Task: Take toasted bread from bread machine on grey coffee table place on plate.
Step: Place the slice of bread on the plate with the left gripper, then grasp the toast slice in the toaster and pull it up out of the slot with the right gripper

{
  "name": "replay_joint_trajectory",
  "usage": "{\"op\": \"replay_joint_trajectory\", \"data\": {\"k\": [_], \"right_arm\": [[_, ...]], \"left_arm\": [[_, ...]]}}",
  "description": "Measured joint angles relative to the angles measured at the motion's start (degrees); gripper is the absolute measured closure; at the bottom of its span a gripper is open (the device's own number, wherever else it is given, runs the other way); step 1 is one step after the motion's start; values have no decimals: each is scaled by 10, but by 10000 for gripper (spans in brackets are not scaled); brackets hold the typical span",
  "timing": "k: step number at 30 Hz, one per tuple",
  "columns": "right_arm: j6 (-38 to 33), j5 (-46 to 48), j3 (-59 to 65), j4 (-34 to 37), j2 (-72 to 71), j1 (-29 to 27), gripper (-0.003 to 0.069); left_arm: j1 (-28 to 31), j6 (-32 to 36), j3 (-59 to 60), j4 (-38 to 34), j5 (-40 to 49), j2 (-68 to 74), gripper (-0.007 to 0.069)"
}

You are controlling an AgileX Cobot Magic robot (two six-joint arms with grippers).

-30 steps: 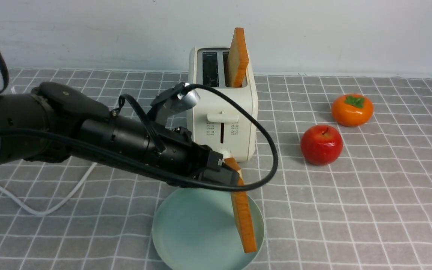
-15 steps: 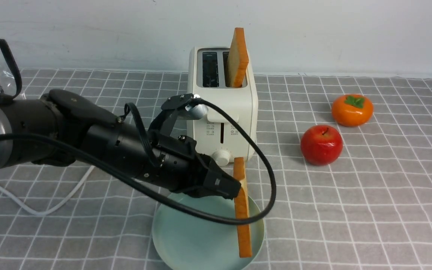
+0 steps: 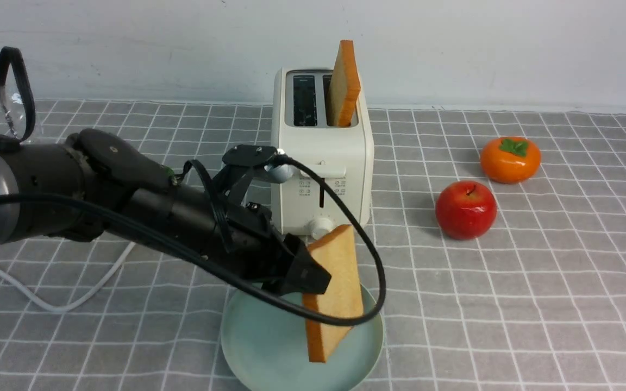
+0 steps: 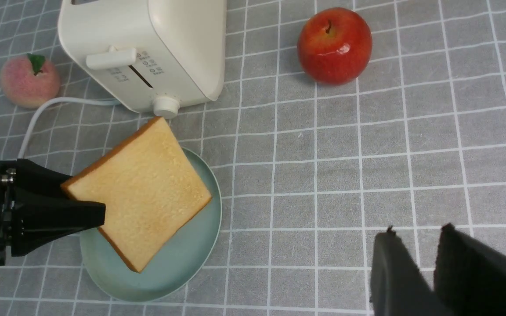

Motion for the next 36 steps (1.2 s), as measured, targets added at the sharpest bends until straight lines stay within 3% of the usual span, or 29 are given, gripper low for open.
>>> {"op": "replay_joint_trajectory", "data": {"k": [11, 18, 25, 28, 29, 31, 36], "right_arm": [[0, -3, 0, 0, 0, 0, 494], [0, -15, 0, 0, 0, 0, 487], [0, -24, 0, 0, 0, 0, 479], [0, -30, 0, 9, 2, 0, 481], [0, -33, -1, 12, 6, 0, 488], [-4, -32, -8, 20, 20, 0, 505], [-52, -8, -43, 83, 84, 5, 594]], "left_arm": [[1, -193, 0, 219, -20, -43, 200], [1, -286, 0, 293, -24, -84, 209], [1, -325, 0, 323, 10, -89, 300], [1, -377, 0, 368, 40, -109, 437], [1, -410, 0, 390, 50, -122, 520], [1, -471, 0, 425, 67, -145, 617], [1, -581, 8, 493, 100, -232, 638]]}}
